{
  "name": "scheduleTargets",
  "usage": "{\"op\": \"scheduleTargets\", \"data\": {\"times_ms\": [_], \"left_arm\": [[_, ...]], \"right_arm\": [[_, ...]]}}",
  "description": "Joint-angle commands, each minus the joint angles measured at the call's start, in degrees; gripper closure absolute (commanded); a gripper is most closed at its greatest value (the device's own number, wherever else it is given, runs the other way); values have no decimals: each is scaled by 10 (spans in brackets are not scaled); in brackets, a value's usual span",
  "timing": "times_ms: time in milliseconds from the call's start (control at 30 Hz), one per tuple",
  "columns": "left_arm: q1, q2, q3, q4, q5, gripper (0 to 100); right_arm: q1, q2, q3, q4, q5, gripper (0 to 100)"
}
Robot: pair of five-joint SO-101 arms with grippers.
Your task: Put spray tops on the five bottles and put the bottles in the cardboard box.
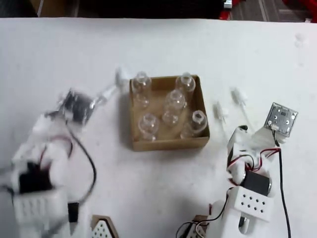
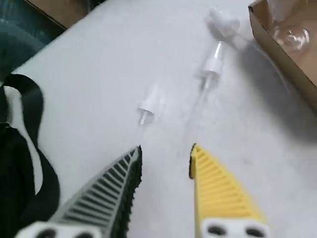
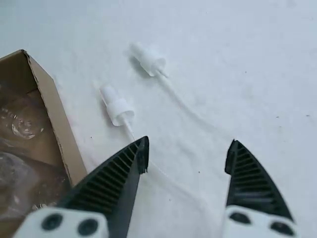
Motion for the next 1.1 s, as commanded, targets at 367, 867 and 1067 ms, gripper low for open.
{"op": "scheduleTargets", "data": {"times_ms": [367, 867, 1067], "left_arm": [[65, 786, -715, 250, -112, 851], [-40, 1146, -1144, 324, -121, 849], [-44, 1267, -1279, 354, -125, 849]], "right_arm": [[5, -5, 25, -57, -1, 772], [0, -5, 55, -113, 0, 772], [0, -5, 55, -109, 0, 772]]}}
